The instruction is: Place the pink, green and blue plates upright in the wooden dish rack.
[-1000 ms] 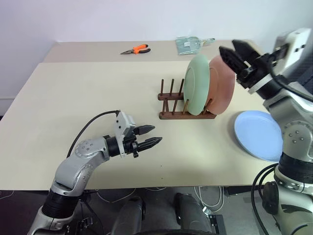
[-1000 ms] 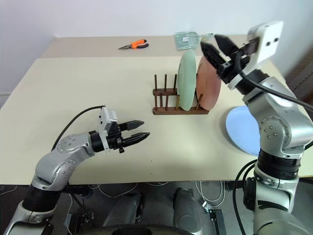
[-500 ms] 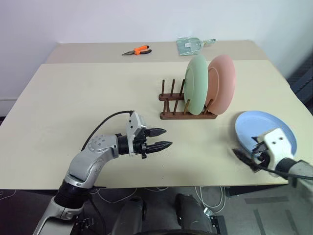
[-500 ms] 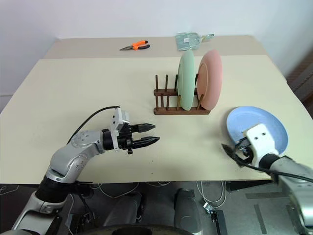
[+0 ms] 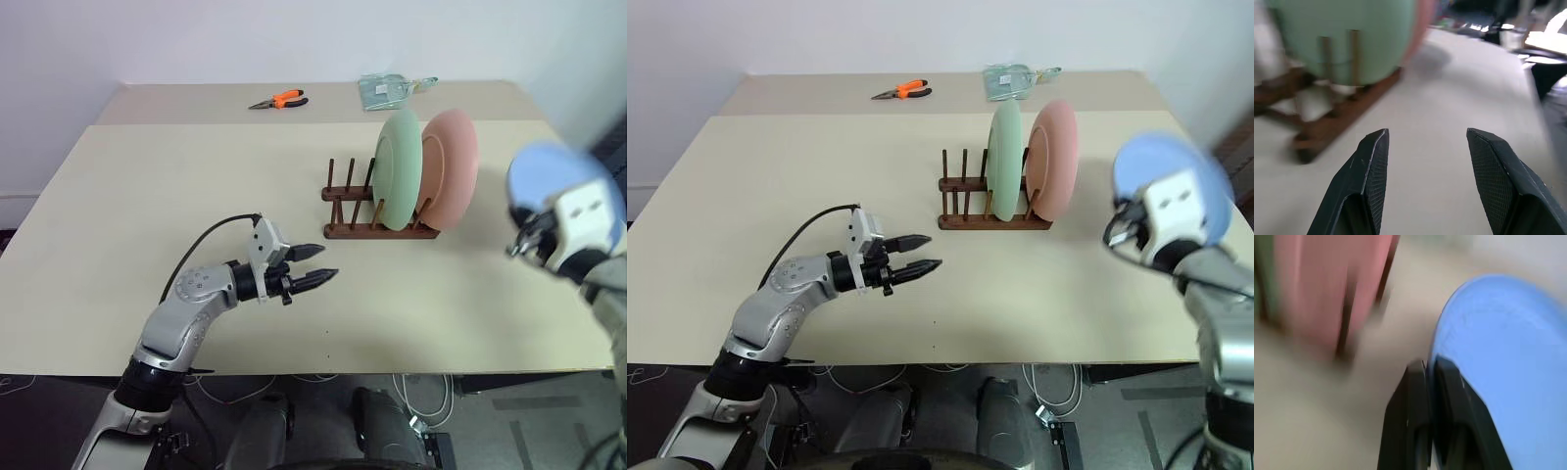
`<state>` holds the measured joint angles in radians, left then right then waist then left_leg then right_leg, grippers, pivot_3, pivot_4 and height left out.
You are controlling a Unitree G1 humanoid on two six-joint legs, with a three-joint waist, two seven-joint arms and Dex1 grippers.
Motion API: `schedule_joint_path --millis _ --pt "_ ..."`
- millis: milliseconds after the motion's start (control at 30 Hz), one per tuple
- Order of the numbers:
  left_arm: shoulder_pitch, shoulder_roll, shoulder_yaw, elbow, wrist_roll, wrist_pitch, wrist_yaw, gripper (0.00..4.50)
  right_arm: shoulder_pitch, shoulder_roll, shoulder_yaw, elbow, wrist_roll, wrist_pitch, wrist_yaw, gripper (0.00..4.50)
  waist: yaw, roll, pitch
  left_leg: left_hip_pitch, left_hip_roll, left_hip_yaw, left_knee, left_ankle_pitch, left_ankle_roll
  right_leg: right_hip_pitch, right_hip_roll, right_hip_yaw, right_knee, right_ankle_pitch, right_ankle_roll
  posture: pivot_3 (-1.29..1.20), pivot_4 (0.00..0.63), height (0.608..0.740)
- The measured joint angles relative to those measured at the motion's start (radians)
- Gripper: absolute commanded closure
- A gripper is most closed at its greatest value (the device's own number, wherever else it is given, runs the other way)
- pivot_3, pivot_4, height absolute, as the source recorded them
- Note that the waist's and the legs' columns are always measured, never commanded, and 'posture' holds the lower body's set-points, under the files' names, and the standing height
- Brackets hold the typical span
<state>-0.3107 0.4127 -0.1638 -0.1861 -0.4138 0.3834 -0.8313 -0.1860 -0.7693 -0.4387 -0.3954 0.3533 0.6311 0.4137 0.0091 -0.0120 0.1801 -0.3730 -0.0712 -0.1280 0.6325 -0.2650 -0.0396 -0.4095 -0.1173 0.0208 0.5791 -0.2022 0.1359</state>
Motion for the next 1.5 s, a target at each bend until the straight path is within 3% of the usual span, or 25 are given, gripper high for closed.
schedule_joint_path --millis 133,267,400,500,667,1133,1233,1367,1500 --pt "-0.017 0.004 0.045 0.075 0.039 -0.073 0.025 1.92 -0.324 0.014 -0.097 -0.011 0.169 0.041 -0.052 4.44 0.003 0.0 0.0 -0.001 0.0 -0.002 -0.001 0.0 0.0 0.0 0.0 -0.001 -0.001 0.002 -0.003 0.0 0.15 0.74" --pt "-0.023 0.02 0.073 0.131 0.079 -0.142 0.032 1.92 -0.545 0.136 -0.092 -0.067 0.496 0.157 -0.124 4.44 0.001 -0.002 -0.001 0.0 0.0 -0.004 -0.002 0.0 0.0 0.0 0.0 -0.002 -0.001 0.002 -0.003 0.0 0.15 0.74" --pt "-0.01 0.041 0.111 0.175 0.102 -0.207 0.034 1.92 -0.632 0.441 0.017 -0.088 0.842 0.182 -0.337 4.44 -0.009 -0.002 -0.001 0.0 0.001 -0.007 -0.003 0.0 0.0 -0.002 0.0 -0.001 0.002 0.003 -0.004 0.0 0.15 0.74" --pt "0.004 0.058 0.147 0.183 0.105 -0.224 0.039 1.92 -0.651 0.61 0.138 -0.088 0.989 0.164 -0.507 4.44 -0.017 -0.001 0.0 -0.001 0.0 -0.009 -0.003 0.0 -0.001 -0.004 0.0 -0.002 0.003 0.004 -0.001 0.0 0.15 0.74" --pt "0.054 0.063 0.167 0.178 0.106 -0.225 0.049 1.92 -0.62 0.65 0.214 -0.032 0.996 0.152 -0.645 4.44 -0.018 -0.002 -0.001 -0.001 -0.002 -0.007 -0.002 0.0 -0.001 -0.003 0.0 -0.002 0.003 0.005 -0.001 0.0 0.15 0.74" --pt "0.07 0.056 0.171 0.124 0.105 -0.213 0.065 1.92 -0.538 0.7 0.263 0.155 0.971 0.121 -0.727 4.44 -0.027 -0.001 -0.001 -0.001 0.0 -0.005 -0.004 0.001 -0.001 -0.005 0.002 -0.001 0.005 0.005 -0.001 0.0 0.15 0.74" --pt "0.07 0.056 0.171 0.124 0.105 -0.212 0.065 1.92 -0.542 0.708 0.256 0.235 0.944 0.112 -0.728 3.56 -0.027 -0.001 -0.001 -0.001 0.0 -0.005 -0.004 0.001 -0.001 -0.005 0.002 -0.001 0.005 0.005 -0.001 0.0 0.15 0.74" --pt "0.07 0.055 0.17 0.124 0.105 -0.212 0.066 1.92 -0.568 0.692 0.259 0.29 0.838 0.078 -0.707 1.65 -0.028 -0.001 -0.001 -0.001 0.0 -0.005 -0.004 0.001 -0.001 -0.006 0.003 -0.001 0.005 0.005 -0.001 0.0 0.15 0.74" --pt "0.072 0.054 0.17 0.123 0.105 -0.21 0.068 1.92 -0.604 0.586 0.306 0.252 0.694 0.05 -0.58 1.65 -0.026 -0.001 -0.001 -0.001 0.0 -0.005 -0.004 0.001 -0.001 -0.006 0.003 -0.001 0.005 0.004 -0.001 0.0 0.15 0.74"
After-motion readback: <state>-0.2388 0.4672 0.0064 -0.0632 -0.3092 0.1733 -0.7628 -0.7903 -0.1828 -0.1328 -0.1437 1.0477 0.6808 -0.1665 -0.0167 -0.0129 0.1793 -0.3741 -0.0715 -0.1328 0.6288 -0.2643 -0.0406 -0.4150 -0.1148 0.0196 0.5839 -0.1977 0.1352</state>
